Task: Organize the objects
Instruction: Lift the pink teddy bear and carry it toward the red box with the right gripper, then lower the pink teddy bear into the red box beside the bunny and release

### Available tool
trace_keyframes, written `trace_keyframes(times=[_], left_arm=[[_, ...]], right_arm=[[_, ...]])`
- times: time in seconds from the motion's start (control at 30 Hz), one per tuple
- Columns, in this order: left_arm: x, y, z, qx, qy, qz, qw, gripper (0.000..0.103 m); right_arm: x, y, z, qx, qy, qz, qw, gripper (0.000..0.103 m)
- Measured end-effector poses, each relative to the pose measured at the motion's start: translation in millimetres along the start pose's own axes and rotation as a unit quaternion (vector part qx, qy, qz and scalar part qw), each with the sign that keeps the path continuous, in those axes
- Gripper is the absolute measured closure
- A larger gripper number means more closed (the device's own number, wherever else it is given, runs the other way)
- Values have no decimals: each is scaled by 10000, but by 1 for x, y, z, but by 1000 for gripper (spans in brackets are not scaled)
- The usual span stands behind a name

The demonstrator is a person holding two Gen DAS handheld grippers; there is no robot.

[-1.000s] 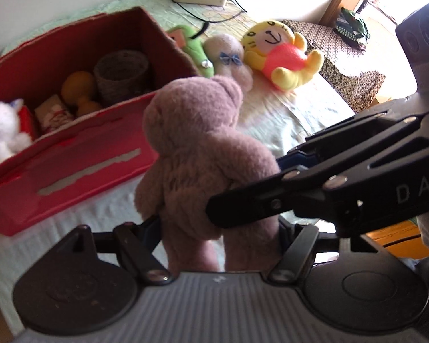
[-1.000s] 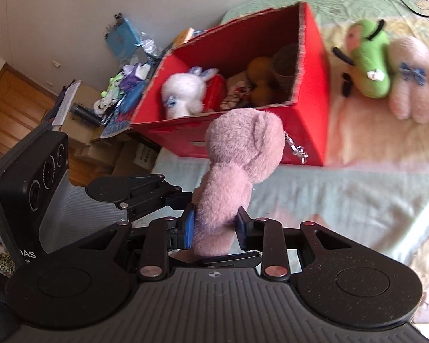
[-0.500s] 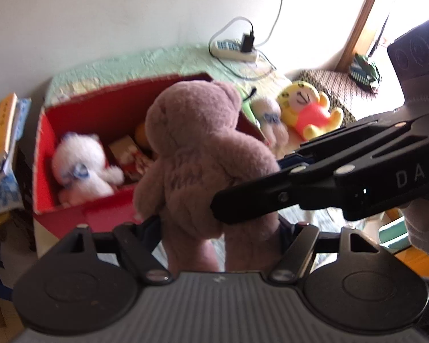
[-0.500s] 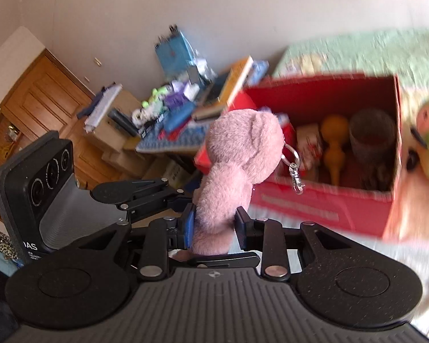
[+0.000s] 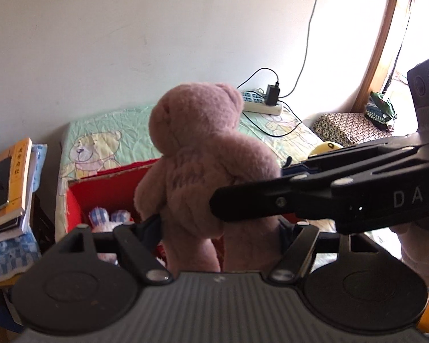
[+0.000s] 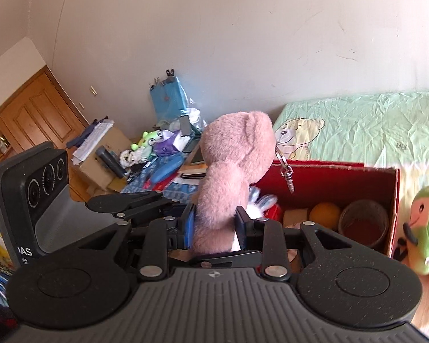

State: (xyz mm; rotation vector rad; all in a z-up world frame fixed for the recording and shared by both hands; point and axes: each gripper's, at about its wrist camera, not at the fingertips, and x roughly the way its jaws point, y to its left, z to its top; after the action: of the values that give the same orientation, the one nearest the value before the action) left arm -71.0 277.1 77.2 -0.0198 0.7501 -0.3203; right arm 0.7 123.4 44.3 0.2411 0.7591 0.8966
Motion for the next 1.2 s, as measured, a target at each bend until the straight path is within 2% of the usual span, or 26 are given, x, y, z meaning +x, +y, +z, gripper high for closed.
trace_keyframes(times=[0.23,0.57,0.9,1.03,1.2], left_arm=[[42,16,-3,-286,239,21,9993,30],[96,35,-16,-685,892,239,9934,30],[117,50,-26,-977,1199,346,9874,30],[118,48,-25,-963,1296,466,9858,33],[119,45,-26,-910,1334,618,9849,34]], right_arm=[[30,-28,2,79,298,-101,9995,72],[70,-60,-9,489,818,-139,9953,73],[92,-78,-12,657,1204,-122,9905,73],[103,-82,-16,709,1455,-262,9865,74],[108,-81,-19,615,1536,-258,9859,73]])
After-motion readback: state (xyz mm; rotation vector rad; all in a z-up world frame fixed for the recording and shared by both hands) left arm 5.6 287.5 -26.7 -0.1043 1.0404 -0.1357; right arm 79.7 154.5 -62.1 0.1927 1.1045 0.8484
